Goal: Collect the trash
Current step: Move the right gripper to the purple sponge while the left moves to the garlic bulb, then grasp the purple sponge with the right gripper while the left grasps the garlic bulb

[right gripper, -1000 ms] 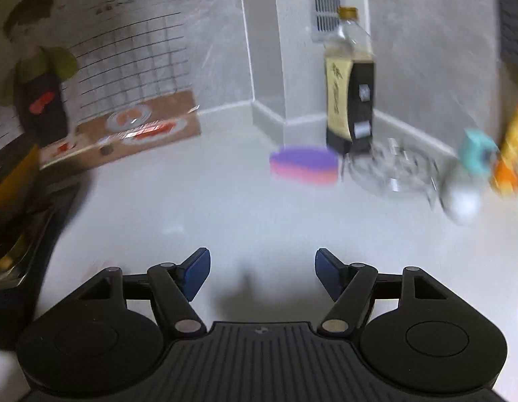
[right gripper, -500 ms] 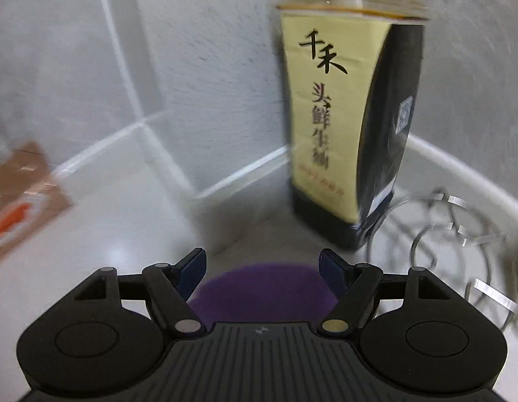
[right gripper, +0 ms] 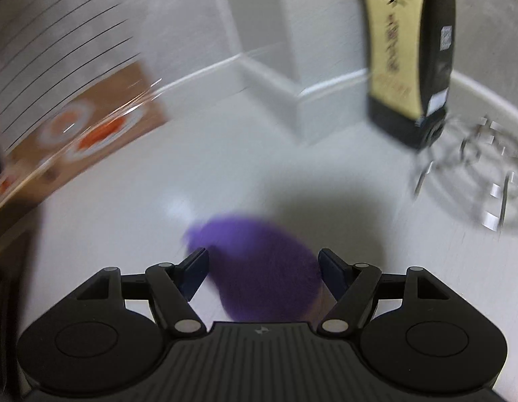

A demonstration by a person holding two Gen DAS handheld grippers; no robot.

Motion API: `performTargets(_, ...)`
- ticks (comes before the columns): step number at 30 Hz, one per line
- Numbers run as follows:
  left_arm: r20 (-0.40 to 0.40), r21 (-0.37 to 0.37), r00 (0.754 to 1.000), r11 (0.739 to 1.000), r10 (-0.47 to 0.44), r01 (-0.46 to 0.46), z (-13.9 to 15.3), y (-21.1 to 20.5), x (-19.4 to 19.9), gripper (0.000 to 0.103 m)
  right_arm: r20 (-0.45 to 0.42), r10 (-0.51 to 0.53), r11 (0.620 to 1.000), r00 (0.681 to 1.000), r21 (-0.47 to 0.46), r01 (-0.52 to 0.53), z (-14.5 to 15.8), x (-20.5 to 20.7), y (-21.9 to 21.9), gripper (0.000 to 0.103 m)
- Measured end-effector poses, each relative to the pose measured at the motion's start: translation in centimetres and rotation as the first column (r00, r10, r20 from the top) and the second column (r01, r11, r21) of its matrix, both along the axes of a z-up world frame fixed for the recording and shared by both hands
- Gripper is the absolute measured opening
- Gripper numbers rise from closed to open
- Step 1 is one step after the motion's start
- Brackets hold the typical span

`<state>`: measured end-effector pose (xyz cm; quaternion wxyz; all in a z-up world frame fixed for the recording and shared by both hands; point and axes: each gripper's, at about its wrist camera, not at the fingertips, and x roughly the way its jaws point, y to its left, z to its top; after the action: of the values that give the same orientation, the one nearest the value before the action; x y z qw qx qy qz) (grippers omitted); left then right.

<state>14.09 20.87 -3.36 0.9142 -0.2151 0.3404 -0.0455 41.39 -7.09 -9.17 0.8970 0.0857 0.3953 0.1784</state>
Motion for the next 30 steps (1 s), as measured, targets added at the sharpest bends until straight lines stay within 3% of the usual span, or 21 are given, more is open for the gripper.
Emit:
performTargets(4,0.005,0.027,1.0,1.0,0.008,-0.009,0.0,-0.2,0.5,0.023,-0.049,0.089,0.996,0.995,0.031,-0.087,-0.3,-4.2,0.4,0.073)
performTargets(10,0.052,0.074,0.998,0.997,-0.025,0.021,0.1,-1.1,0.5,0.023,-0.034,0.179,0.983,0.983,0.044,-0.178,1.4,-8.3,0.4,0.074)
performTargets(13,0.051,0.083,0.998,0.996,-0.041,0.036,0.0,-1.6,0.8,0.023,0.033,0.195,0.98,0.98,-0.036,-0.193,2.4,-9.6,0.6,0.074)
performTargets(16,0.038,0.099,0.998,0.994,-0.047,0.043,-0.2,-2.1,1.3,0.023,0.129,0.206,0.963,0.97,-0.204,-0.177,2.8,-11.4,1.2,0.076)
performTargets(18,0.024,0.104,0.999,0.994,-0.046,0.044,-0.2,-2.3,1.6,0.023,0.168,0.221,0.945,0.961,-0.283,-0.168,2.6,-11.4,1.9,0.076)
performTargets(20,-0.001,0.111,0.999,0.993,-0.04,0.04,-0.2,-2.6,2.0,0.023,0.183,0.216,0.942,0.959,-0.296,-0.155,2.4,-10.6,2.3,0.076)
performTargets(26,-0.036,0.151,0.998,0.987,-0.043,0.048,0.1,-2.8,2.3,0.023,0.129,0.083,0.989,0.988,-0.131,-0.066,1.8,-4.6,2.7,0.076)
performTargets(30,-0.041,0.154,0.998,0.987,-0.043,0.048,0.3,-2.5,2.4,0.023,0.104,-0.021,0.992,0.994,-0.12,0.034,0.7,-1.2,2.6,0.078)
